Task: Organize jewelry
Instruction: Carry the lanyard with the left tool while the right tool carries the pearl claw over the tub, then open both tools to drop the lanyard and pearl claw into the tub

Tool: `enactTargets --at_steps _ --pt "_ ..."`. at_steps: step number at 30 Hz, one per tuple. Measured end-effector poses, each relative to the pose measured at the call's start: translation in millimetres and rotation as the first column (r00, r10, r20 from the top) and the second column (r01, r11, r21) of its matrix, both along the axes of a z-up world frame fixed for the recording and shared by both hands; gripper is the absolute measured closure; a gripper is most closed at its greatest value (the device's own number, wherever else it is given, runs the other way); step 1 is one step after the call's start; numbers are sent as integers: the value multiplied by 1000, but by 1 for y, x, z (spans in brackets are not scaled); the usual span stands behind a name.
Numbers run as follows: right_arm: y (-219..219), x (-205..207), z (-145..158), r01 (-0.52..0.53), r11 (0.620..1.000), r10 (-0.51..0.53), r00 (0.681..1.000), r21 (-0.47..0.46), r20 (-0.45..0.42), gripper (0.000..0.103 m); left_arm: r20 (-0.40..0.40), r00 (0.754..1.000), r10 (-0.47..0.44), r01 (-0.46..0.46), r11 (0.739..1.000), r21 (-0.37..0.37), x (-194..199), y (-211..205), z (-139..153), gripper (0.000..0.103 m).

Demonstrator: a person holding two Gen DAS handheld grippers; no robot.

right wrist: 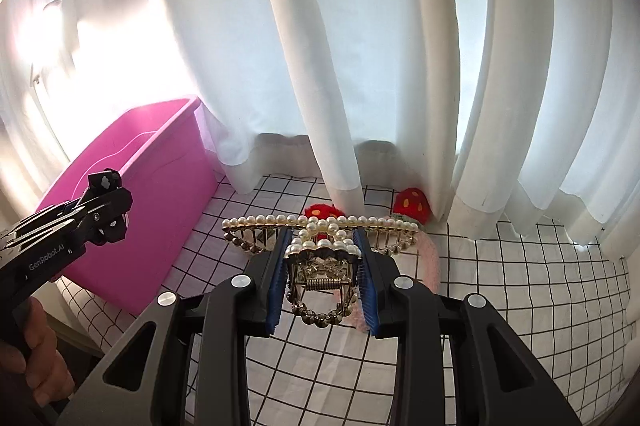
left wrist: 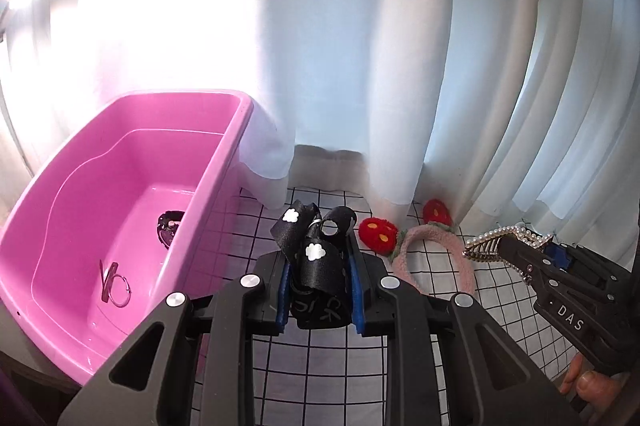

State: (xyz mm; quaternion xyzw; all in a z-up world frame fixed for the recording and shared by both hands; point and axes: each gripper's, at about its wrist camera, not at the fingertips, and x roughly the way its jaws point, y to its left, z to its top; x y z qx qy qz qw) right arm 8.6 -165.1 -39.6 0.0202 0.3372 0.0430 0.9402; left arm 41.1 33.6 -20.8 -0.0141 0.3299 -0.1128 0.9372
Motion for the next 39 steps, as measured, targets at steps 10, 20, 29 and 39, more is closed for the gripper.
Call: enactTargets --at_steps 10,20,29,39 --pt "72 28 38 -160 987 159 982 -3 101 72 110 988 105 -105 994 -5 5 64 43 80" --pt "176 68 53 -362 932 363 924 -31 119 72 99 950 297 -299 954 4 15 155 44 80" --pt "250 98 34 -478 876 481 876 -64 32 72 -7 912 411 -410 912 23 32 209 15 80" --pt "286 133 -7 -503 859 487 860 -92 -153 73 -139 883 448 -445 894 53 57 237 -15 79"
